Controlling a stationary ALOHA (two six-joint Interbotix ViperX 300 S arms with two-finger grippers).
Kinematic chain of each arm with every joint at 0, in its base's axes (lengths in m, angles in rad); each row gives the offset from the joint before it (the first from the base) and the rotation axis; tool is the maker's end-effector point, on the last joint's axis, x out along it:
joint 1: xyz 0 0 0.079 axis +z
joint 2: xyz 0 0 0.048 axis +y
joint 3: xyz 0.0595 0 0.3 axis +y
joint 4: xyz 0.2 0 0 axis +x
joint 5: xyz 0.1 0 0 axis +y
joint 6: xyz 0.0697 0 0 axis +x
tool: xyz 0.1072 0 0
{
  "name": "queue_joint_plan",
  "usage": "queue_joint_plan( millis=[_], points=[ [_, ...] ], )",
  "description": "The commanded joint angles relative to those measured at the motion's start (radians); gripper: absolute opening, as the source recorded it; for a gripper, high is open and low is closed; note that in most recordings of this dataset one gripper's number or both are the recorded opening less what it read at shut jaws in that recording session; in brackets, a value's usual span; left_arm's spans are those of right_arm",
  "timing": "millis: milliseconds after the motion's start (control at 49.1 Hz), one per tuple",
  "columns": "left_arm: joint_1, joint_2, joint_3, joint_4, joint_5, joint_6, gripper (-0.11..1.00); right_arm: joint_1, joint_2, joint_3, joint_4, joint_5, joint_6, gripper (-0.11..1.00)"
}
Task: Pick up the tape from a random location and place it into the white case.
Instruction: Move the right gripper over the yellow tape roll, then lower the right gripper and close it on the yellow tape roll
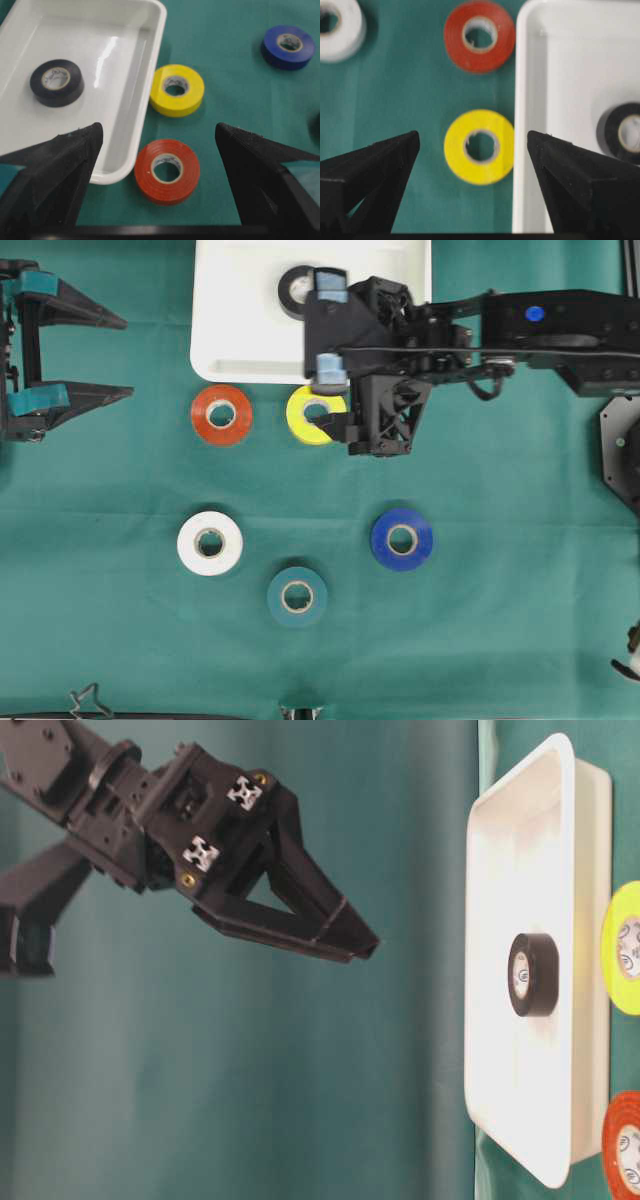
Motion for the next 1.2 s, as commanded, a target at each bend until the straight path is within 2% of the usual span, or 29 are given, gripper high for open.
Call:
queue_joint_plan(
  millis=[0, 224, 1181],
  points=[
    [-0.002, 0.003, -0.012, -0.002, -0.005, -0.005, 0.96, 0.002, 0.003, -0.058, 0.003, 0.063, 0.0, 0.93],
    [-0.002, 0.003, -0.012, -0.002, -0.005, -0.006, 0.96, 0.003, 0.034, -0.12, 0.003, 0.179, -0.005, 0.93],
    [-0.002, 0.003, -0.011, -0.002, 0.009, -0.006, 0.96, 0.005, 0.041, -0.112, 0.0, 0.153, -0.005, 0.93]
  ],
)
